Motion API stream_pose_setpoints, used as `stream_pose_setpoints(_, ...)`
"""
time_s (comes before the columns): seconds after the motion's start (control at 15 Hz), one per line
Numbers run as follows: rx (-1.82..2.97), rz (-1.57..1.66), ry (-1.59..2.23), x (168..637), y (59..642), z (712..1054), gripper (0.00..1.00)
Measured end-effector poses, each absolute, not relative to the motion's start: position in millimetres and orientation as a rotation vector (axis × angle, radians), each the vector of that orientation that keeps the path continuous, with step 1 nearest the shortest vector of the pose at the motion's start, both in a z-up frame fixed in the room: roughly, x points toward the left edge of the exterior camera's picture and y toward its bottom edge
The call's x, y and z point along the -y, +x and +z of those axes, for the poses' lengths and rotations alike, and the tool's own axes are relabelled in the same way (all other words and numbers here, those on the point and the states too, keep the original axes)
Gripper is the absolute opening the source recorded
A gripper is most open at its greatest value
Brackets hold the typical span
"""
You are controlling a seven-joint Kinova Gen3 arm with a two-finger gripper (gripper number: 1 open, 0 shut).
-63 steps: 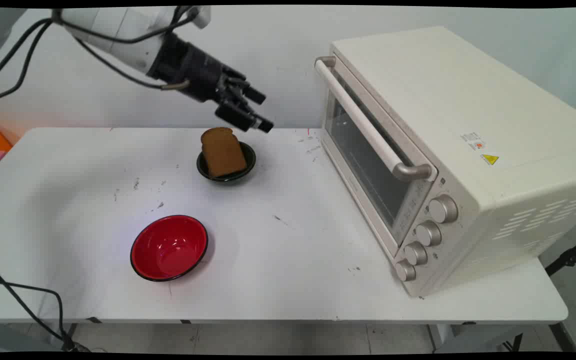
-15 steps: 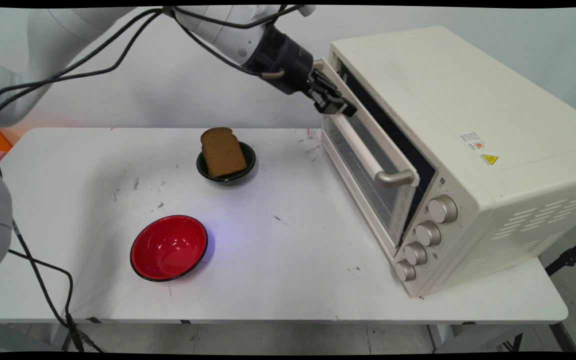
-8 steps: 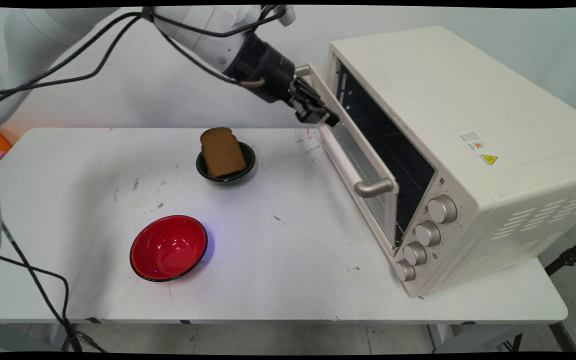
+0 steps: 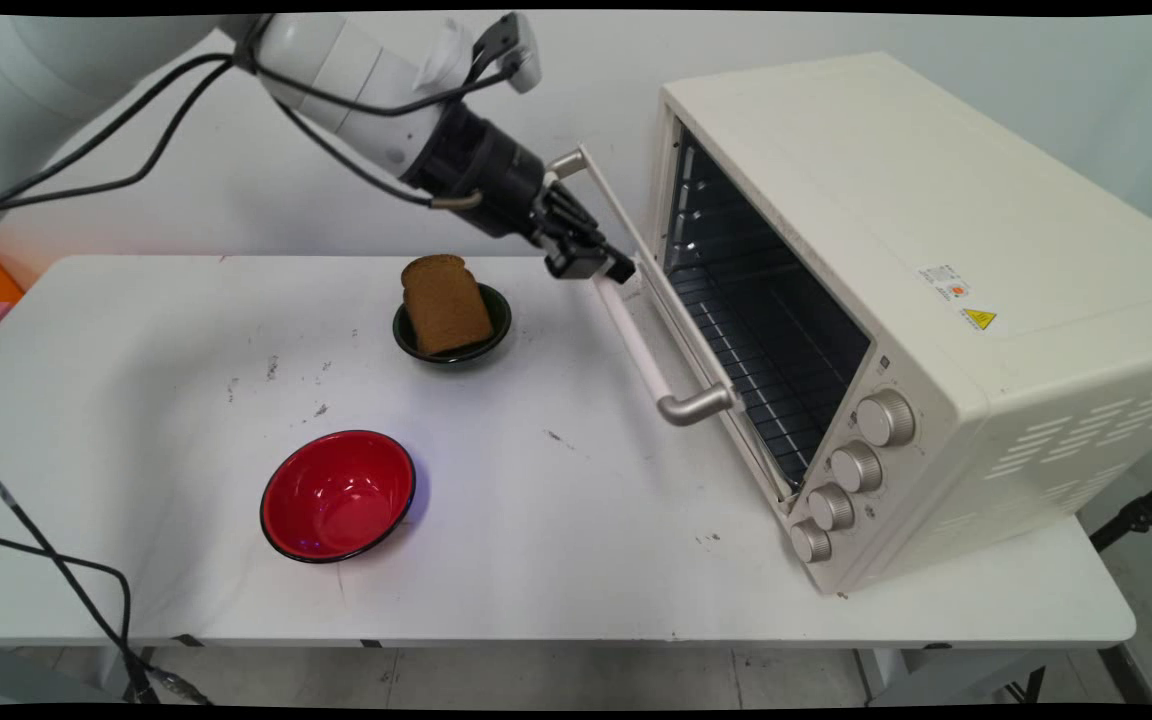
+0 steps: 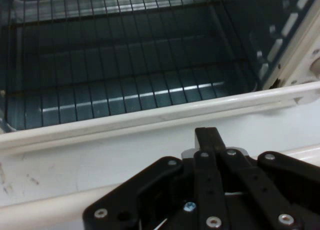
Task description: Open the oven
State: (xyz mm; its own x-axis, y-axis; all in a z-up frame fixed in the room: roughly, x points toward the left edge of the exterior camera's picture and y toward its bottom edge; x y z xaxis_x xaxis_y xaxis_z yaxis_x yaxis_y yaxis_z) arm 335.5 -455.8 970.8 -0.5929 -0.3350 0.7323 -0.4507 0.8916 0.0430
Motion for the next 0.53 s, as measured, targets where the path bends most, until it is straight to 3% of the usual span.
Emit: stream_pose_setpoints(0.53,2.275,0.215,0.566,431.5,356.2,940.2,0.0)
